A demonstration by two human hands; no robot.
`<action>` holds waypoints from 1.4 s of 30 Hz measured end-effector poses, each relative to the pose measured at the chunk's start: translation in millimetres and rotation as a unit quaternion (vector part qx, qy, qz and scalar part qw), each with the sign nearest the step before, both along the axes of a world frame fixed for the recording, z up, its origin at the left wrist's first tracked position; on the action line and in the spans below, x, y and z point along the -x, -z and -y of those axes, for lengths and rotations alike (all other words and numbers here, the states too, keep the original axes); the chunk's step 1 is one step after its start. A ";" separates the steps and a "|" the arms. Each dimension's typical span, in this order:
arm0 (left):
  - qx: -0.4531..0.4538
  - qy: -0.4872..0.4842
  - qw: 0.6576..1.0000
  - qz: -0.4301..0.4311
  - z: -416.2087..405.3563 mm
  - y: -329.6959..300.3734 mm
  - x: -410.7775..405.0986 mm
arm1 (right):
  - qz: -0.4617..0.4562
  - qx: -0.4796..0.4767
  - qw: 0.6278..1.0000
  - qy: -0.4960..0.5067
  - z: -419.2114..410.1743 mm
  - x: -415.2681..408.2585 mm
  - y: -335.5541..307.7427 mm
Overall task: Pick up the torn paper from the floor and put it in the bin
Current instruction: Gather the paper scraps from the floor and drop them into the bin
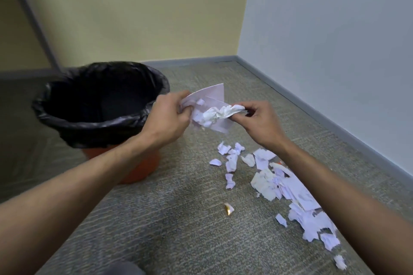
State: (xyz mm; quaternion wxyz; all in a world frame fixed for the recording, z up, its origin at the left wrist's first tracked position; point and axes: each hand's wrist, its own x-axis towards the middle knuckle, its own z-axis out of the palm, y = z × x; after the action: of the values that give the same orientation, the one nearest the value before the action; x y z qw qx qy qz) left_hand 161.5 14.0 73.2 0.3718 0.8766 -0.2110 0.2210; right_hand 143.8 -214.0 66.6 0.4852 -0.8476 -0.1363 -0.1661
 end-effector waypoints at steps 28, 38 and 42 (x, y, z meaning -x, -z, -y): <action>-0.132 -0.161 0.965 0.163 -105.7 21.6 51.4 | -0.018 0.151 0.984 -0.089 -102.4 -51.4 -11.1; -0.248 -0.070 0.963 -0.083 -101.6 157.5 86.2 | -0.172 0.246 0.953 -0.043 -5.0 13.1 126.0; -0.281 -0.080 0.942 -0.163 -110.5 194.0 90.2 | -0.216 0.303 0.927 -0.041 10.7 36.9 156.5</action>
State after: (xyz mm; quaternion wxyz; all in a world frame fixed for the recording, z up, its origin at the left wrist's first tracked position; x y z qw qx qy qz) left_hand 71.4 124.5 -120.8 0.1203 0.9835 -0.1300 0.0354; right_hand 107.0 -224.7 -89.9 0.2293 -0.9633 -0.1065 0.0901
